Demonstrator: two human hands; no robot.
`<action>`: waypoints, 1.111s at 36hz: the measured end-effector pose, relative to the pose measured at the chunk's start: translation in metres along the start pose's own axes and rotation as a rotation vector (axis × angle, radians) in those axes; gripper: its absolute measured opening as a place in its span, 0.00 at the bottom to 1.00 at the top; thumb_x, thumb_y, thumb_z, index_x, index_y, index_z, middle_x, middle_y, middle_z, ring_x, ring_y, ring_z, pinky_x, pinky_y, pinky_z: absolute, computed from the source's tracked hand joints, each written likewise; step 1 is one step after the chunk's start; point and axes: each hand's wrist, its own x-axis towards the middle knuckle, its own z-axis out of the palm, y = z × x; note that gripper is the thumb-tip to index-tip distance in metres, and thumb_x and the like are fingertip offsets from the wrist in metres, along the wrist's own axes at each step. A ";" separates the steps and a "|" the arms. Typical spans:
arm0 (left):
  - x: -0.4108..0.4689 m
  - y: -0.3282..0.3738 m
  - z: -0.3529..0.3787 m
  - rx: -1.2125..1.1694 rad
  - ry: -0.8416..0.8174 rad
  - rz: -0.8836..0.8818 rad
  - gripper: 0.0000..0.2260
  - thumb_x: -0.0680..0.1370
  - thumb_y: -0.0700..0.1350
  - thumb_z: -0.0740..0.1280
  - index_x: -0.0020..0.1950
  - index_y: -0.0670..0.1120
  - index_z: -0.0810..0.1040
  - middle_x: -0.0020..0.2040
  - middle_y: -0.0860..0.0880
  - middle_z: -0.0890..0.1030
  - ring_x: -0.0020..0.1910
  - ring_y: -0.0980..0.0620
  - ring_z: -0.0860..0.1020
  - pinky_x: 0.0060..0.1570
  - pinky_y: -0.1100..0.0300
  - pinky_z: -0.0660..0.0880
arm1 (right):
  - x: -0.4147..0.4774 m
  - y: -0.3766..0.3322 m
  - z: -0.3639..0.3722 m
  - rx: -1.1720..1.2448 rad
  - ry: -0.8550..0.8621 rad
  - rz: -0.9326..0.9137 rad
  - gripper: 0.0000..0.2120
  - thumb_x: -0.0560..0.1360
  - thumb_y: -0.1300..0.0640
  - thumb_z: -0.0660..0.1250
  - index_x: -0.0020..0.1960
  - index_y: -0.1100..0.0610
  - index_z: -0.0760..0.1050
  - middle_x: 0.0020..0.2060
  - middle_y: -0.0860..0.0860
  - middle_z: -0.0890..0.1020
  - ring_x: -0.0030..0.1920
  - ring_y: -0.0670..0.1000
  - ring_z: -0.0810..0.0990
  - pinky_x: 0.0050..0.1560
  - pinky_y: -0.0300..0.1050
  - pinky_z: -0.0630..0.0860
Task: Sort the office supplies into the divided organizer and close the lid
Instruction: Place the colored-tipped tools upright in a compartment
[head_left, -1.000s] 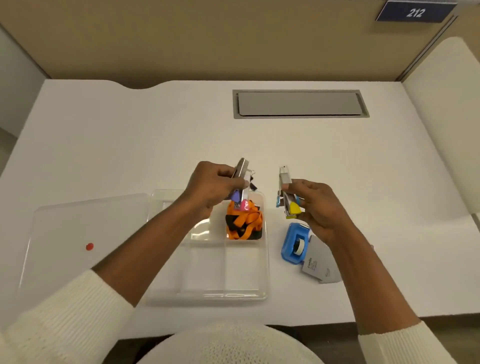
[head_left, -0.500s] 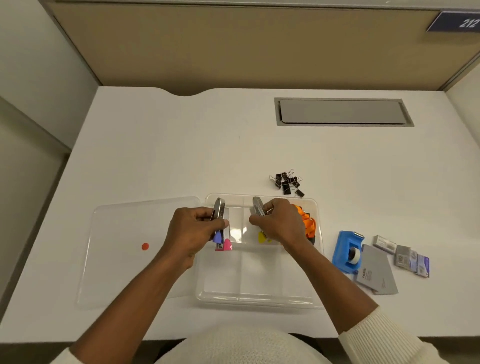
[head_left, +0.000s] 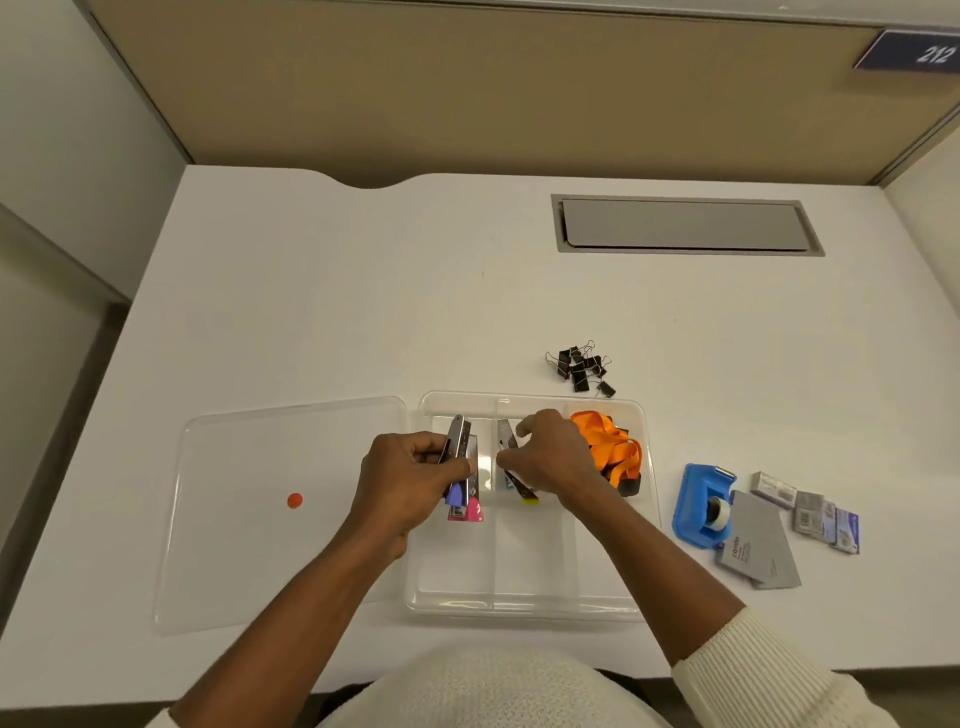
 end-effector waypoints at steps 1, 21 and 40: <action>0.000 -0.001 0.000 -0.005 -0.001 -0.002 0.07 0.70 0.43 0.81 0.44 0.51 0.86 0.40 0.48 0.88 0.41 0.45 0.87 0.49 0.47 0.85 | 0.001 0.002 -0.002 0.027 -0.015 0.003 0.22 0.69 0.53 0.76 0.58 0.63 0.79 0.50 0.57 0.84 0.49 0.56 0.84 0.49 0.53 0.83; 0.000 -0.005 0.006 0.007 -0.017 0.005 0.07 0.70 0.43 0.80 0.46 0.50 0.87 0.39 0.50 0.88 0.41 0.47 0.87 0.49 0.50 0.85 | -0.019 0.021 -0.065 0.453 -0.127 -0.020 0.12 0.72 0.63 0.76 0.53 0.53 0.83 0.39 0.56 0.88 0.39 0.52 0.84 0.40 0.45 0.80; 0.009 0.001 0.019 0.042 0.030 0.018 0.10 0.72 0.45 0.79 0.51 0.45 0.86 0.43 0.49 0.87 0.42 0.49 0.86 0.49 0.55 0.84 | -0.013 0.016 0.037 -0.152 0.397 -0.294 0.13 0.77 0.64 0.68 0.61 0.61 0.77 0.49 0.57 0.85 0.42 0.55 0.82 0.37 0.42 0.71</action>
